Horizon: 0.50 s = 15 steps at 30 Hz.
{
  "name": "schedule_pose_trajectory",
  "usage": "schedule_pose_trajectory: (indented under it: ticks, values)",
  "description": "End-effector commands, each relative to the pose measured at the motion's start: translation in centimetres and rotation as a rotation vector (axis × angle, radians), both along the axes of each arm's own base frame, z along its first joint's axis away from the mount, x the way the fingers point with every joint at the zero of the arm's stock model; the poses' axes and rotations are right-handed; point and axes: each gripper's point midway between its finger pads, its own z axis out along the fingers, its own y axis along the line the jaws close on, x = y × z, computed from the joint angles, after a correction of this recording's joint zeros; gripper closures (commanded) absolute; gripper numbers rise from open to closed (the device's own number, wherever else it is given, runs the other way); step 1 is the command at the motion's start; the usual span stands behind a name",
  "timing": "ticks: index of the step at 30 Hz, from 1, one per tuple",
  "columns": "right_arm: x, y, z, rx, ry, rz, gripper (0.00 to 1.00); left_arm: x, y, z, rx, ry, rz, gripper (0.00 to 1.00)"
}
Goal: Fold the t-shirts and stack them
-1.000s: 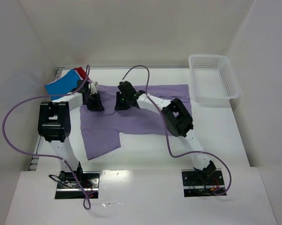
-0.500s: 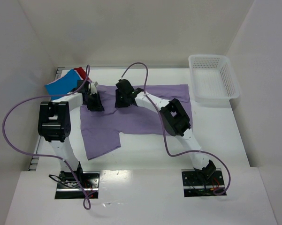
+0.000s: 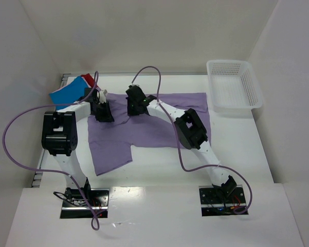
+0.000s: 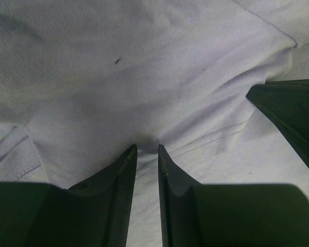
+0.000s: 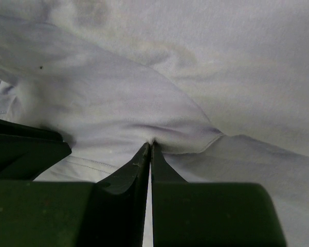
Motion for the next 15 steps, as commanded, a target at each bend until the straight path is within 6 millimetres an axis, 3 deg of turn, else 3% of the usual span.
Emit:
schedule_pose_trajectory:
  ticks: [1,4,9,11,15]
  values:
    - [1.3,2.3,5.2,0.082,-0.117,0.058,0.94,-0.5,0.2,-1.3,0.017,0.035,-0.001,0.69]
    - [0.8,3.4,5.1,0.123,-0.111,0.117,0.87,-0.5,0.2,-1.3,0.017,0.035,-0.001,0.69]
    - [0.4,4.6,5.9,0.184,-0.117,0.169,0.87,-0.5,0.2,-1.3,0.017,0.035,-0.001,0.69]
    - [0.2,4.9,6.1,0.202,-0.116,0.187,0.8,-0.6,0.1,-1.6,0.008,0.044,-0.006,0.69]
    - [0.5,4.3,5.6,0.173,-0.11,0.146,0.56,-0.6,0.1,-1.6,0.008,0.044,-0.006,0.69]
